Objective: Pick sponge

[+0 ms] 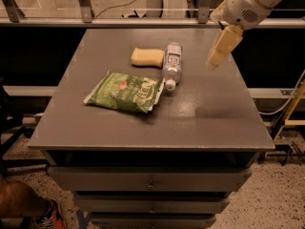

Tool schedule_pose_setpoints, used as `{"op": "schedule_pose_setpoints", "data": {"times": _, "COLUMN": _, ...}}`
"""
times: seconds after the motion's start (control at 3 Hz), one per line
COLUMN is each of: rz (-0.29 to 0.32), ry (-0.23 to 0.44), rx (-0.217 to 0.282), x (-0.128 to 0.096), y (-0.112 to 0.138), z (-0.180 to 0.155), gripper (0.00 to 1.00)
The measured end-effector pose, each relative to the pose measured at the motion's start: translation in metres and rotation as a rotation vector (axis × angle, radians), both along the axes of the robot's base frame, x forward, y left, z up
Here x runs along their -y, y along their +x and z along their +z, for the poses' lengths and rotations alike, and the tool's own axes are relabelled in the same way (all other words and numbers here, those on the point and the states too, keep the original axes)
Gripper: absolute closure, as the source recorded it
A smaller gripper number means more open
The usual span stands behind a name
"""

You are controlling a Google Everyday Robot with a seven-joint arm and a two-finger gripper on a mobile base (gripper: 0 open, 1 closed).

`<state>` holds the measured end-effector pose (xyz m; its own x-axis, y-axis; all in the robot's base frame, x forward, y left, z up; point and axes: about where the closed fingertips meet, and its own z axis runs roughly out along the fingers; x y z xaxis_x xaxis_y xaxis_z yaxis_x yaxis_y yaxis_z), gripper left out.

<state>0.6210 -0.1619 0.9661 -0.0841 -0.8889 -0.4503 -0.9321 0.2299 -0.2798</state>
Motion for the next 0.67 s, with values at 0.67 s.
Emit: {"op": "schedule_pose_setpoints", "data": {"times": 0.67, "rz": 0.071, "ry": 0.103, "rx": -0.053, "x": -0.057, "y": 0.018, "z": -0.025, "gripper": 0.0}}
